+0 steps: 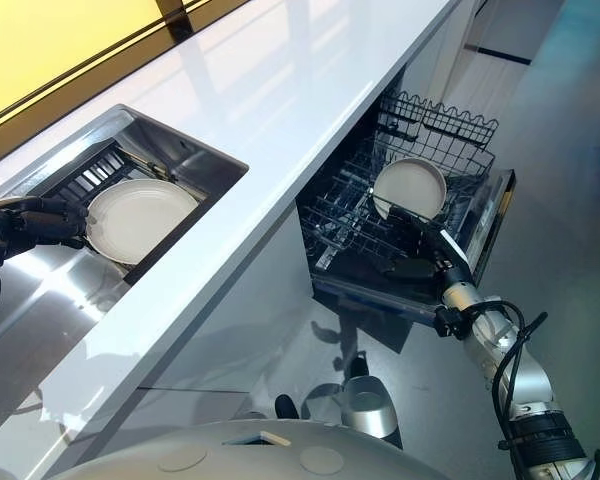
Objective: Pick up plates and place into dishwasher.
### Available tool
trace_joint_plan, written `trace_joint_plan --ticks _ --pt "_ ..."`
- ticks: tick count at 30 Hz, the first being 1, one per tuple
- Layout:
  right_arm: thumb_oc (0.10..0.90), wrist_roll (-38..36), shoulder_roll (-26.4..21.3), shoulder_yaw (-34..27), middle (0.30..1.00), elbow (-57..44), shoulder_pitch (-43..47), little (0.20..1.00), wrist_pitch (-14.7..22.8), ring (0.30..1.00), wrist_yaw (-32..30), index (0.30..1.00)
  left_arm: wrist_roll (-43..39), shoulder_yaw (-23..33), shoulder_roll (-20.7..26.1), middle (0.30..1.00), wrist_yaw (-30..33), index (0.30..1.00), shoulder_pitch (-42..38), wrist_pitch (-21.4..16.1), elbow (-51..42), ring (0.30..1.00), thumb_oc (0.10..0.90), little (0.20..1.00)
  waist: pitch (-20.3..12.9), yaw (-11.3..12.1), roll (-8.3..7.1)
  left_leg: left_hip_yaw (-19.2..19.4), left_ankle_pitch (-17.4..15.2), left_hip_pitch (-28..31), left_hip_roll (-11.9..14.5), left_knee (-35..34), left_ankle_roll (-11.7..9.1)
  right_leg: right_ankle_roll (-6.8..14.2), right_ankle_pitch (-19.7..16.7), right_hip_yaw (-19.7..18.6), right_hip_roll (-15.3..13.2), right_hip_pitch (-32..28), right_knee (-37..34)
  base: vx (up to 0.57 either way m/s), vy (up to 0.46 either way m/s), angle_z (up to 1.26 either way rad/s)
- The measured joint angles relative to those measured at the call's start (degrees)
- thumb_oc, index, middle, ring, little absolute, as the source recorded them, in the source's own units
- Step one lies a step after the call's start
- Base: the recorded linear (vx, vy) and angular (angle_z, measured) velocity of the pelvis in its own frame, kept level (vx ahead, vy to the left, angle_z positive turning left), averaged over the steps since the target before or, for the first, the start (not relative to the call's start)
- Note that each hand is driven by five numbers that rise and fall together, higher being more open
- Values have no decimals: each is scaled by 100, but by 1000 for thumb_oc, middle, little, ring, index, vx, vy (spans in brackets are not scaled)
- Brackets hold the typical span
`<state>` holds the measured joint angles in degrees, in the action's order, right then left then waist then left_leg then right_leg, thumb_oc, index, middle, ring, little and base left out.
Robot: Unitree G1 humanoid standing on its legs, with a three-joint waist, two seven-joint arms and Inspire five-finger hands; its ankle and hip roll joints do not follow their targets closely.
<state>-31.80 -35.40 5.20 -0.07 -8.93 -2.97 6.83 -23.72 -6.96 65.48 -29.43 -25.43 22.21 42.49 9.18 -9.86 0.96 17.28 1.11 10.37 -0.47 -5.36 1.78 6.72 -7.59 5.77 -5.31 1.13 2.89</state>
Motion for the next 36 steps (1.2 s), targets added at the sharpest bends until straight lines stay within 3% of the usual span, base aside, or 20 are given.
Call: trace_joint_plan --ticks 1,28,30,32,34,36 --pt "800 0 0 0 900 4 0 900 0 900 0 900 -3 3 1 900 32 900 -2 -10 0 900 800 900 -15 4 -25 2 7 -22 -17 1 -1 46 35 10 -11 28 -11 8 -17 -11" --pt "800 -84 -1 7 900 8 53 900 15 900 -54 900 191 -238 -66 900 541 900 -275 -252 -2 900 800 900 -9 -119 -25 -47 100 -219 -71 26 -31 102 90 78 -27 128 -204 1 -3 0" --pt "800 -87 -2 7 900 8 58 900 15 900 -84 900 516 -237 -65 900 611 900 -362 -262 -5 900 800 900 7 -112 -30 -45 101 -229 -70 26 -31 103 91 79 -27 133 -220 0 0 0" --pt "800 -100 -18 7 900 8 62 900 14 900 -150 900 1383 -237 -37 900 772 900 -551 -403 4 900 800 900 46 -98 -33 -45 104 -258 -69 27 -35 91 82 86 -26 142 -264 0 0 0" --pt "800 -153 -62 1 900 -6 77 900 6 900 -162 900 2163 -245 161 900 856 900 -773 -589 158 900 800 900 139 -130 -36 -38 109 -280 -66 27 -44 39 43 86 -16 146 -307 -11 -12 -3" --pt "800 -257 -105 -32 900 -30 54 900 -5 900 -156 900 2339 -217 510 900 706 900 -892 -623 255 900 800 900 220 -138 -37 -16 100 -298 -57 28 -57 7 17 82 1 151 -350 -16 -20 -6"
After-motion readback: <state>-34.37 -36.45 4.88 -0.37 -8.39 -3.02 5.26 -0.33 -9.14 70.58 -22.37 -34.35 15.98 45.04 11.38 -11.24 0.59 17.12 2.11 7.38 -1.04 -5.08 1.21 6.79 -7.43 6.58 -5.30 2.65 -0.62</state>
